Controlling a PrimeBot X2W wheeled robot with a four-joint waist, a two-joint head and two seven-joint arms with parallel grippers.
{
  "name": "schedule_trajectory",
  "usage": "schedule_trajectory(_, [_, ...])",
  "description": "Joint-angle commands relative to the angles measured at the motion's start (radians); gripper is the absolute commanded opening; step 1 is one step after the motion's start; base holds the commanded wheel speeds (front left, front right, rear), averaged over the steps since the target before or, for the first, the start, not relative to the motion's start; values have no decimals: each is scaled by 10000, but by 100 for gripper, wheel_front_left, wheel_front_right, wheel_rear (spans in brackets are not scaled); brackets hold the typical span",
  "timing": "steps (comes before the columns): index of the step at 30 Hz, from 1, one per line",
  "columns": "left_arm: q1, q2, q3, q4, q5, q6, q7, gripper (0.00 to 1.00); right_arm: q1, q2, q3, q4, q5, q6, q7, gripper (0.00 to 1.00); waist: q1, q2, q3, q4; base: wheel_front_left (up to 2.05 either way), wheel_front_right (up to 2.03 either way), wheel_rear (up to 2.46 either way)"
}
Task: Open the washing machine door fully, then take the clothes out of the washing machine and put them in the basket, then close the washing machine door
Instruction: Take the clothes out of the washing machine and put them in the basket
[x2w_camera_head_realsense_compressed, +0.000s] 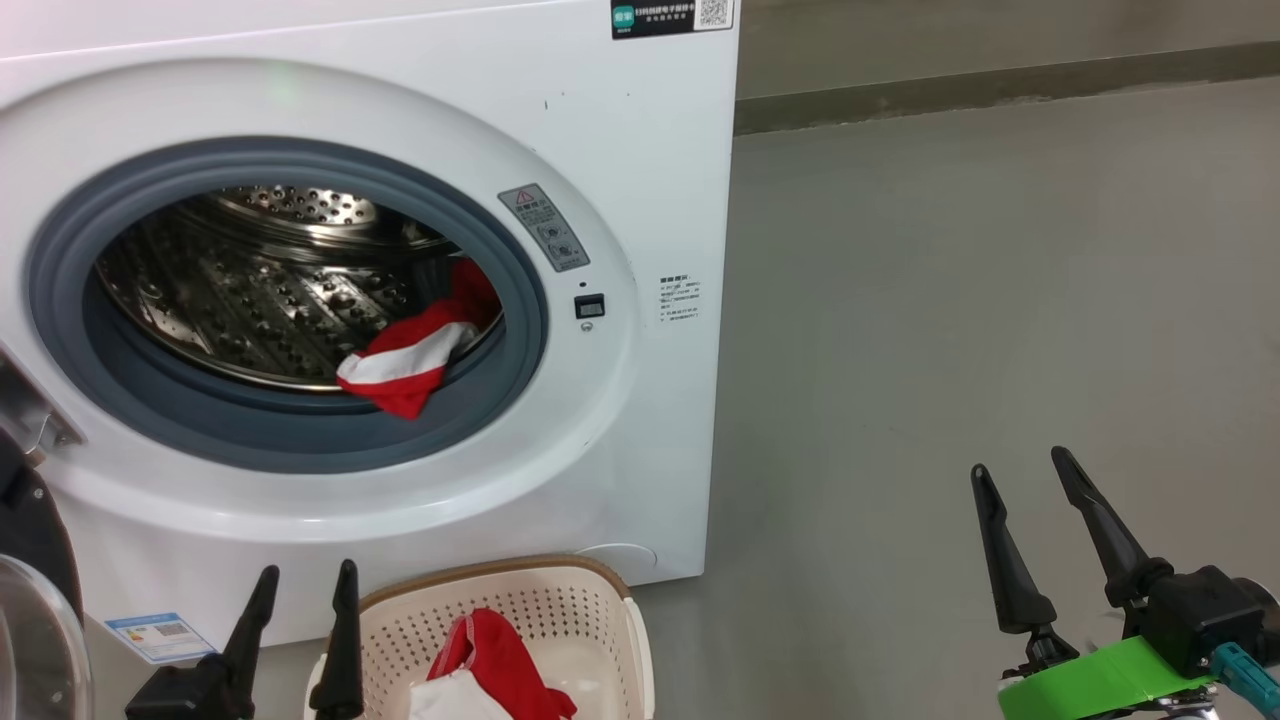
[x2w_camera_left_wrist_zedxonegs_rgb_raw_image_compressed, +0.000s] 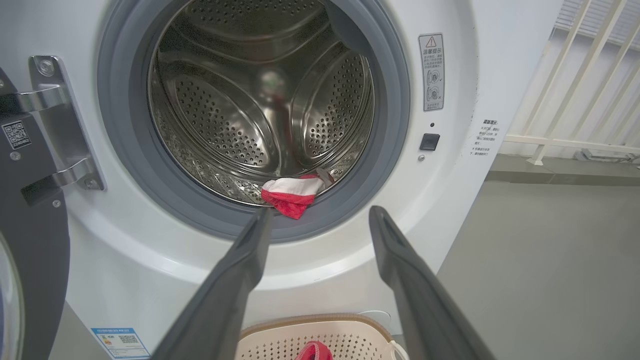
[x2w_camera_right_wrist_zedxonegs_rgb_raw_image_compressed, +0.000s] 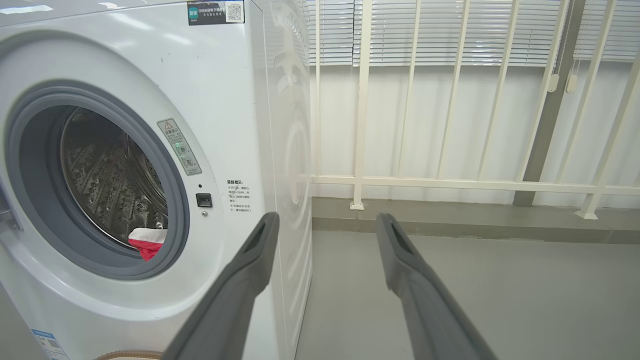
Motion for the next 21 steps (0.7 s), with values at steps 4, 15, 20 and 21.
schedule_trajectory(4, [-98,107,336,-275,84,-58,-120,100,-147,-107,255,-223,-90,65,-63,100,0,0,15,-47,0,0,0])
schedule_trajectory(15, [-134,103,341,-313,36,-60,-120,100,-182,-136,268,-250,-97,65,-63,100,0,0,115,-22,0,0,0])
schedule_trajectory(20, [-297,102,261,-142,-44,-31,-120,100,-218,-157,277,-284,-112,65,-63,100,0,0,298,46,0,0,0])
schedule_trajectory(21, [-383,102,255,-74,-11,-32,-120,100,-241,-165,307,-271,-103,65,-63,100,0,0,338,53,0,0,0])
